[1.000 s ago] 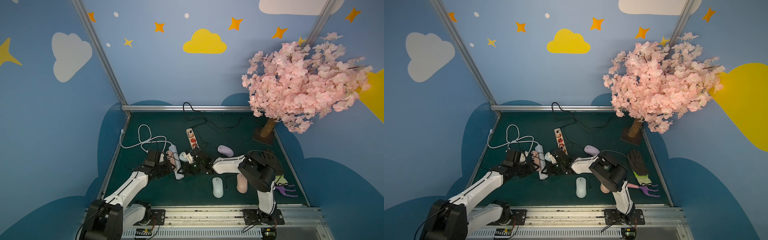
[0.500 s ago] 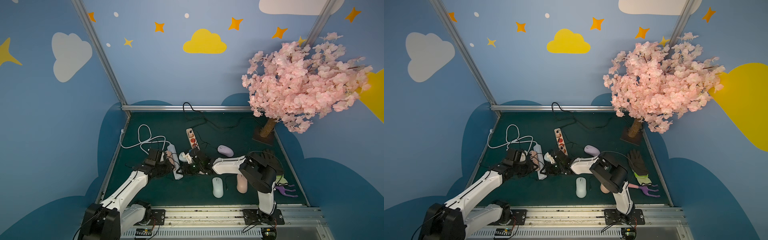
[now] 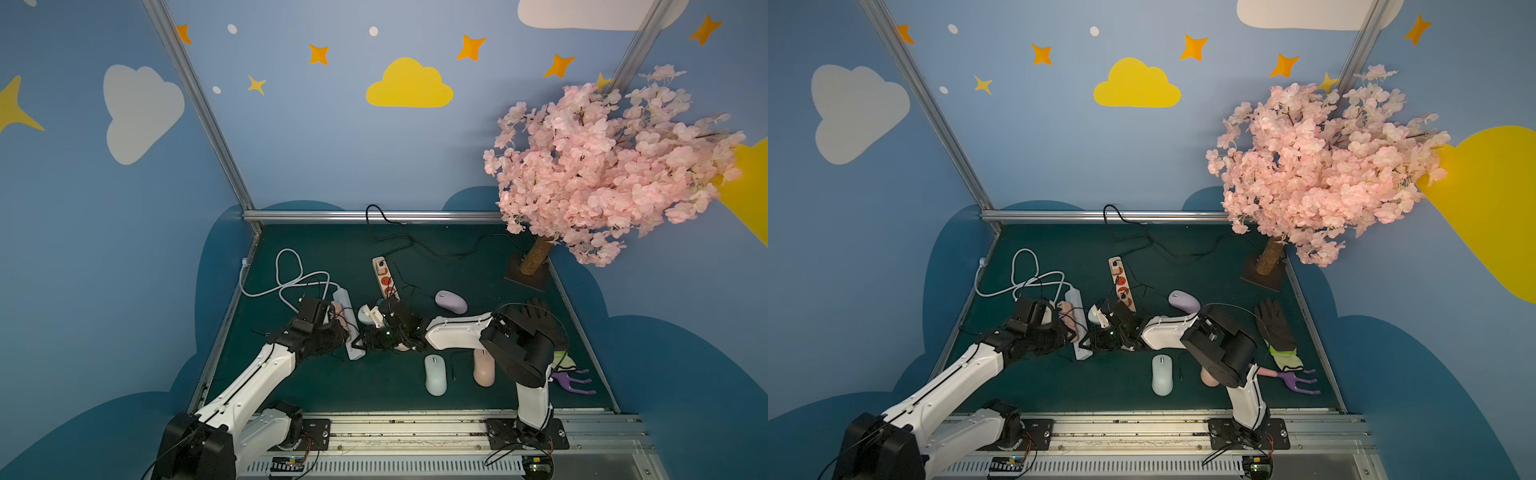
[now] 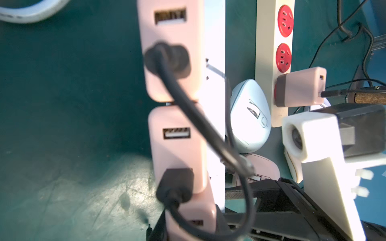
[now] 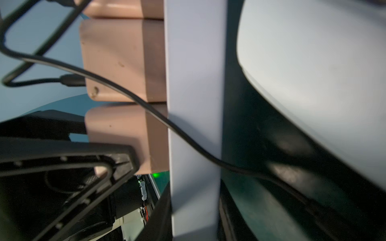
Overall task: Unplug the wireless mouse
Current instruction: Remove the plug from the socket.
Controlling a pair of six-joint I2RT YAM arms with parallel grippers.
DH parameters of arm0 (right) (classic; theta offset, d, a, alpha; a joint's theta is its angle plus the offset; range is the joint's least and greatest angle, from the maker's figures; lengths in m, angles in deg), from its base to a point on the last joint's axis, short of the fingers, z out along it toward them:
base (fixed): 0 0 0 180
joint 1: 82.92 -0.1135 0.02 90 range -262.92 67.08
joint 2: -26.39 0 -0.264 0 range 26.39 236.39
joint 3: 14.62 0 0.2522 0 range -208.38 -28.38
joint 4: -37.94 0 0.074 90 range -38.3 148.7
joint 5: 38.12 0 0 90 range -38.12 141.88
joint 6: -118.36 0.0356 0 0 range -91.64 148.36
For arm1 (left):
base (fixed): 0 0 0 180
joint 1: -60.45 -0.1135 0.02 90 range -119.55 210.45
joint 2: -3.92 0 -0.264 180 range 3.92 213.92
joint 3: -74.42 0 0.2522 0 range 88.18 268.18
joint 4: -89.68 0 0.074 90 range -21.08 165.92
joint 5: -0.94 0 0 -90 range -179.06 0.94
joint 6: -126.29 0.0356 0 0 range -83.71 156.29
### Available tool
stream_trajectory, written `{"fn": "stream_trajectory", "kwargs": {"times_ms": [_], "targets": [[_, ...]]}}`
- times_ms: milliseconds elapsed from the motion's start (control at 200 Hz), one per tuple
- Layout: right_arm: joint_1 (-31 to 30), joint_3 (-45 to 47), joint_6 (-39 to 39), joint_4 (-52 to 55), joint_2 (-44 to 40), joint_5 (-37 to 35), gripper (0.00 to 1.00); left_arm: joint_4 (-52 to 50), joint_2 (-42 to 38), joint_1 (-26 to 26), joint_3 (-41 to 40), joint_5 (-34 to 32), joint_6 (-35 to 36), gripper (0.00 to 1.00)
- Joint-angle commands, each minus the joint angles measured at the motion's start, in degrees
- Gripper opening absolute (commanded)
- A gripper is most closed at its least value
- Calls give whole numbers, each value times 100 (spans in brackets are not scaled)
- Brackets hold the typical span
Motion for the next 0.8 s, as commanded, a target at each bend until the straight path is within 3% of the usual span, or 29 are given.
{"fn": "stream_trajectory", "kwargs": {"times_ms": [0,95,195,275,395,451,541,686,796], "targets": [[169,114,61,674,78,-682,0,278,-296,-322,-152,493,-154,4],[168,115,5,729,63,-707,0,866,-340,-602,-495,1216,-495,4],[159,96,-114,771,50,-691,0,912,-352,-691,-523,1289,-461,4],[148,80,-107,783,52,-675,0,464,-327,-647,-263,991,-164,4],[146,48,-83,756,78,-654,0,-483,-354,-390,227,-3,345,4],[146,56,-69,786,74,-679,0,-648,-418,-413,291,-59,411,4],[148,85,-55,793,61,-716,0,-350,-592,-612,71,381,213,4],[141,98,-47,768,44,-707,0,873,-639,-900,-594,1669,-532,4],[142,59,-72,787,43,-689,0,1241,-533,-868,-736,1841,-755,4]]}}
